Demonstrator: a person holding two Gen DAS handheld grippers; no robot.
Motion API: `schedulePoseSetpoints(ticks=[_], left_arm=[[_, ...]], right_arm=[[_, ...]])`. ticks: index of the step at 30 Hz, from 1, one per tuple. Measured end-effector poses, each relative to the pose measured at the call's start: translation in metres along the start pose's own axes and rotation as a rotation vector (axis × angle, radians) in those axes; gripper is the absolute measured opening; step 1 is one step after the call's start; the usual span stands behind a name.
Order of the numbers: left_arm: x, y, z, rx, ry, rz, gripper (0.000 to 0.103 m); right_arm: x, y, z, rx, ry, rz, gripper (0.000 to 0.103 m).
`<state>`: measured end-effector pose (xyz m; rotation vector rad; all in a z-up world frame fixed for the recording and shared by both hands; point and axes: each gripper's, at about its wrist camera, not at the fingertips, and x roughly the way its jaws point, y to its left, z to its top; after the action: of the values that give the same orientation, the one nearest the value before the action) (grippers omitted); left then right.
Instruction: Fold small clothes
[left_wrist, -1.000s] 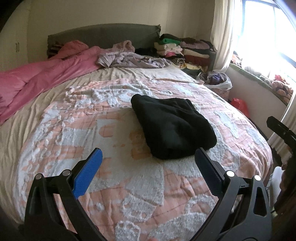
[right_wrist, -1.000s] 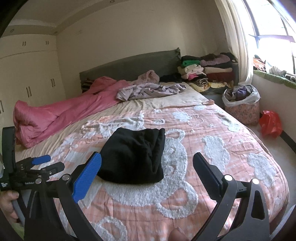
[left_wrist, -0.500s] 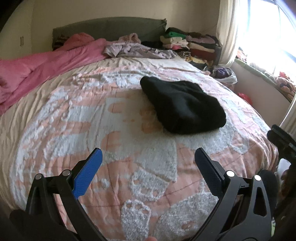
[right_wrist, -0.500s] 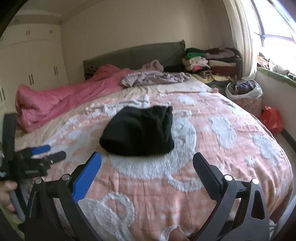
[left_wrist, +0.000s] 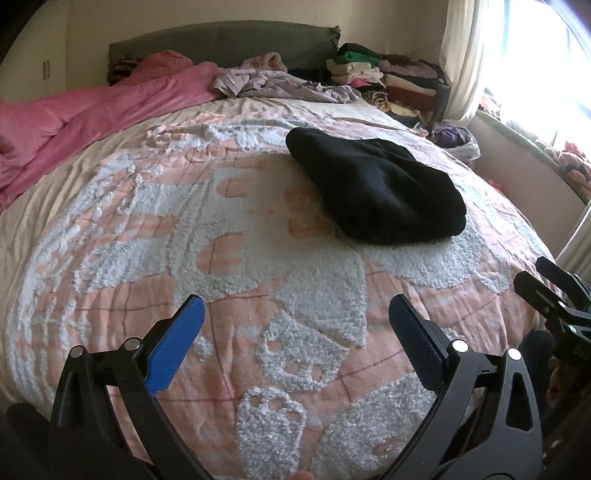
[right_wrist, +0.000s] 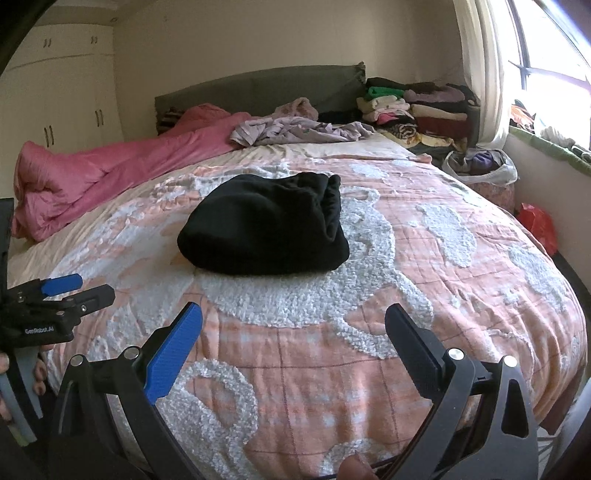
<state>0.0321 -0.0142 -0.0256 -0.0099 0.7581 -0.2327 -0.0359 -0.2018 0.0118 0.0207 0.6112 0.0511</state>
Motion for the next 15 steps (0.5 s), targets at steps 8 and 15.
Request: schedulePoseSetpoints(ticks=[8, 15], left_arm=[[-0.002, -0.0016, 0.0007, 0.001, -0.006, -0.001, 0.094], [-0.0032, -0.0014, 0.0016, -0.002, -0.002, 0.008, 0.094]], right_arm=[[0.0001, -0.0012, 0.0, 0.001, -0.001, 0.0, 0.099], [-0.0004, -0.0033, -0.0001, 0.005, 0.008, 0.001, 0.099]])
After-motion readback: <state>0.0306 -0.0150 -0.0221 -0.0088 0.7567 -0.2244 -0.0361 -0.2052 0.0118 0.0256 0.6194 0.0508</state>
